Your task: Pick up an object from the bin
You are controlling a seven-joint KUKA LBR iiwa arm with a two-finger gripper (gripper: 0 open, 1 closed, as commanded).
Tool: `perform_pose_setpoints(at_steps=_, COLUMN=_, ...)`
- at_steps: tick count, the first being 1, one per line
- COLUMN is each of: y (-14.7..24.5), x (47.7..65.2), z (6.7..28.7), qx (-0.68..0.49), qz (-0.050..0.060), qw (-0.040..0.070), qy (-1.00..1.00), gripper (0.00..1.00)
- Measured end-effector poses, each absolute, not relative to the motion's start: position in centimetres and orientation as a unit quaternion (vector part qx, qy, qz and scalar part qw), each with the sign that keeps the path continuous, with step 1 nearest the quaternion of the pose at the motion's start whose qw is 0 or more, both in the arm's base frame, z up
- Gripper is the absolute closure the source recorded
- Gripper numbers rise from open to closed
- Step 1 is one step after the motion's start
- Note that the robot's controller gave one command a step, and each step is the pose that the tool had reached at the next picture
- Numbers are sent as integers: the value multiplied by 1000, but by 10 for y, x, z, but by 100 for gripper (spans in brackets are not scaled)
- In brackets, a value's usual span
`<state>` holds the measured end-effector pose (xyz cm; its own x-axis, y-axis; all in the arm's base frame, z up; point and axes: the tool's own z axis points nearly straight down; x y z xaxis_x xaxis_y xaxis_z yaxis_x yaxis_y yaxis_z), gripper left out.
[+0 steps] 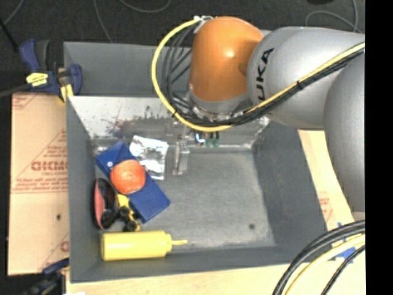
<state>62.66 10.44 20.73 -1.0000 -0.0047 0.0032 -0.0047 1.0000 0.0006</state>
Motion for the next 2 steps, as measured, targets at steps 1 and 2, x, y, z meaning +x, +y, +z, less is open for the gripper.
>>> perform_pose_setpoints(at_steps=1, y=104, x=626, z=208, qx=2, qz=0, qw=2, qy=-1000, gripper=0)
perform_pose_setpoints(at_steps=2, y=88, x=617, z=228, qx=71, qz=-1, qw=1, qy=-997, gripper=0)
